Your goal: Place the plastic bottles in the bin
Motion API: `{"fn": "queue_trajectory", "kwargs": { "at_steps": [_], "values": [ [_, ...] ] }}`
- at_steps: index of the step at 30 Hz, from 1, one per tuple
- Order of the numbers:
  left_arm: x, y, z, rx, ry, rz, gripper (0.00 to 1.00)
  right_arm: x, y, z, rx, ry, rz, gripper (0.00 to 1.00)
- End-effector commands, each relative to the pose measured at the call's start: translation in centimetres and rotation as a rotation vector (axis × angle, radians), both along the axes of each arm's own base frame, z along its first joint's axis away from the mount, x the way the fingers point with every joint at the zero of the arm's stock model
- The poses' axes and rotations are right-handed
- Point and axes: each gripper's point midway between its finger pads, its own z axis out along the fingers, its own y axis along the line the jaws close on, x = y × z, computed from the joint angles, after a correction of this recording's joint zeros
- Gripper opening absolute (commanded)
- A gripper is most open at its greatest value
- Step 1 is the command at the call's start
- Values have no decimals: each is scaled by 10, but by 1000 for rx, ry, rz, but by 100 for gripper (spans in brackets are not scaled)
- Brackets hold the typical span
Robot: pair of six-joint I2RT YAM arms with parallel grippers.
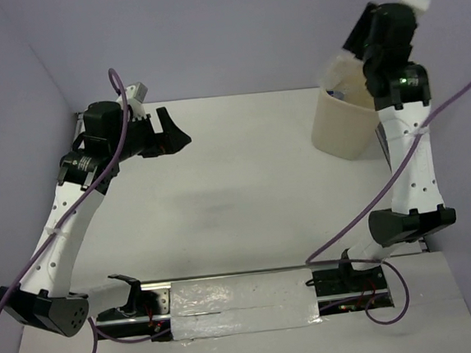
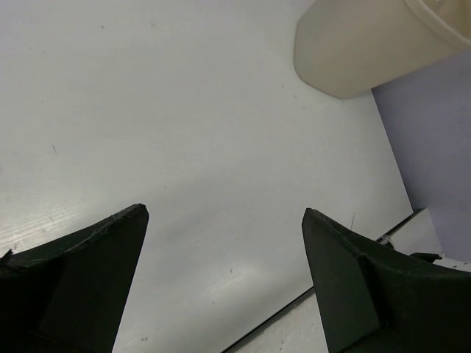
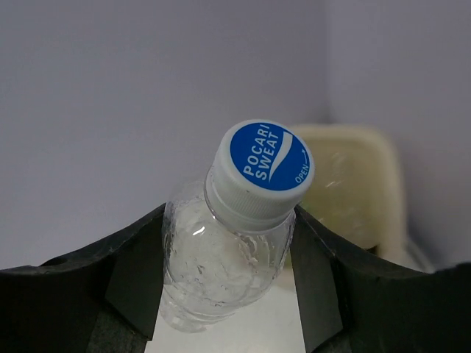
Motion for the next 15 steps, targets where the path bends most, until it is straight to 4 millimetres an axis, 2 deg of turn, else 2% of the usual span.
{"fn": "queue_trajectory", "kwargs": {
  "at_steps": [1,2,4,5,6,7,8,9,10,11,15],
  "values": [
    [-1,6,15,-8,-30,39,99,-6,-82,16,-160,62,-308,49],
    [-1,7,16,-8,-34,43,99,-8,-102,16,-165,64,-376,49],
    [1,8,14,-8,-28,50,99,-11,-125,25,-178,18,-493,49],
    [2,7,11,-7,-20,46,99,-8,-133,10,-190,42,-526,49],
    [2,7,10,-8,-15,44,99,-4,-139,23,-186,-48,-562,49],
    [4,6,8,-10,-14,41,99,-6,-145,6,-250,-2,-589,49],
    [4,5,5,-10,-8,37,99,-7,-148,5,-267,-23,-614,50],
    [4,5,4,-10,-7,36,99,-5,-152,17,-290,-85,-641,50],
    [5,4,3,-9,-7,34,99,-6,-159,6,-322,-56,-681,50],
    [5,4,0,-10,-3,33,99,-1,-161,8,-328,-89,-702,50],
    [6,3,-10,-3,25,29,99,18,-163,-16,-397,-46,-678,52]
  ]
}}
